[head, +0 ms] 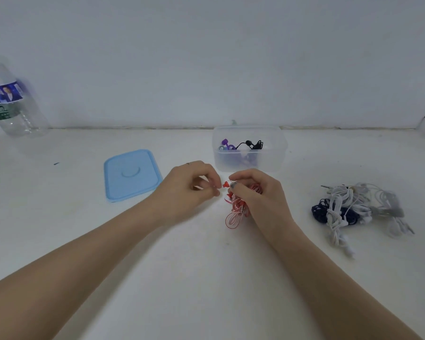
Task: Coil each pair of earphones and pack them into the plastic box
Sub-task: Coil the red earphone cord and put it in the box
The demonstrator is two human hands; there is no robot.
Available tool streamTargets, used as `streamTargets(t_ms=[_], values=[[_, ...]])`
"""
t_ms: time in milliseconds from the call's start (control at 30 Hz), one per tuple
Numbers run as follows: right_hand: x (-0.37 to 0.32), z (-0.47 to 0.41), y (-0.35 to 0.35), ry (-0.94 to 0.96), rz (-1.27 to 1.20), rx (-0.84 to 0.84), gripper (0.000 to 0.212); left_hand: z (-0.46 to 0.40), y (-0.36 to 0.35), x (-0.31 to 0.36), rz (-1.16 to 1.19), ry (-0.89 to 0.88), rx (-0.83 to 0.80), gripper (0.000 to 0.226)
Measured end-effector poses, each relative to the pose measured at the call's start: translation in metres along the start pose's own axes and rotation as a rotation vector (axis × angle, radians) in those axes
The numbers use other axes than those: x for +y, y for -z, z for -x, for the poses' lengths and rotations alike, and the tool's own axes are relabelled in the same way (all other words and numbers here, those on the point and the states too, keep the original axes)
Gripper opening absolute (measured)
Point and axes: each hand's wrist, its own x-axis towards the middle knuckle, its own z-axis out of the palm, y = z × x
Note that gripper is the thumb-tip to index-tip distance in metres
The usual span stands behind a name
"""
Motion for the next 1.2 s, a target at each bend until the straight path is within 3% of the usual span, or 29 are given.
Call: streamTargets(t_ms=[167,367,533,1200], values=[[0.006,-0.006,0.005,0.059,0.081,0.085,0.010,-0.004,-0.028,-0.008,0.097,-0.010,0.130,0.026],[0.009,-0.008,0.006,0.077,0.146,0.012,0.020,-0.002,-0.036,-0.010,0.124,-0.060,0.187,0.020],[0.010,-0.009,0.005,0.082,0.163,0.019,0.017,-0.001,-0.036,-0.011,0.108,-0.059,0.227,0.020],[0.009,-0.010,0.008,0.059,0.063,-0.032,0.005,0.004,-0.031,-0.011,0.272,-0.091,0.168,0.016]])
